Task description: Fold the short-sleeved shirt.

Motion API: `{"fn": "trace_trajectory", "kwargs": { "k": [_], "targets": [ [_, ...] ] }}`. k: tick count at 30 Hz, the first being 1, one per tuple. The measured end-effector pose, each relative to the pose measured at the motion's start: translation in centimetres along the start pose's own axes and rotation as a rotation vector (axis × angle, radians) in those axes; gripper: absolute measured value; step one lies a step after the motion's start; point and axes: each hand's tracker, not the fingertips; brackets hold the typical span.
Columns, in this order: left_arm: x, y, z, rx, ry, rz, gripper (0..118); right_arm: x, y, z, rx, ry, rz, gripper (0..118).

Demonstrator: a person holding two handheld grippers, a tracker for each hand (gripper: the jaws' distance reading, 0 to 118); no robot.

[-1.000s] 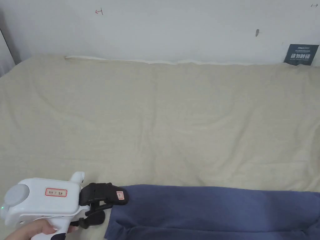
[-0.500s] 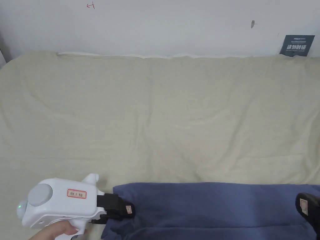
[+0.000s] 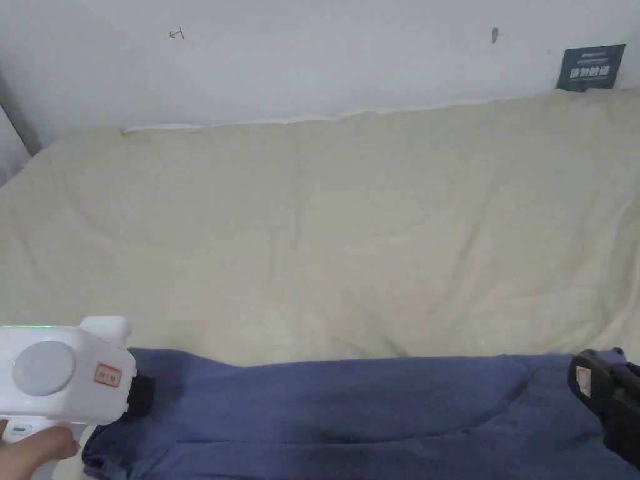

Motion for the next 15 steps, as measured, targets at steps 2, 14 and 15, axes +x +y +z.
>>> {"fn": "trace_trajectory", "kwargs": {
  "k": [2,14,15],
  "targets": [
    [3.3,0.6,1.6,0.040,-0.055,-0.033,3,0.4,-0.4,0.3,0.003,0.004,-0.007,0],
    [24.7,5.8,-0.1,-0.149,-0.485,-0.201,103,4.5,-1.2,3.3,0.076,0.003,-0.143,0],
    [25.2,5.8,-0.2,-0.175,-0.507,-0.197,114,4.6,-1.2,3.4,0.076,-0.001,-0.142,0]
  ]
}}
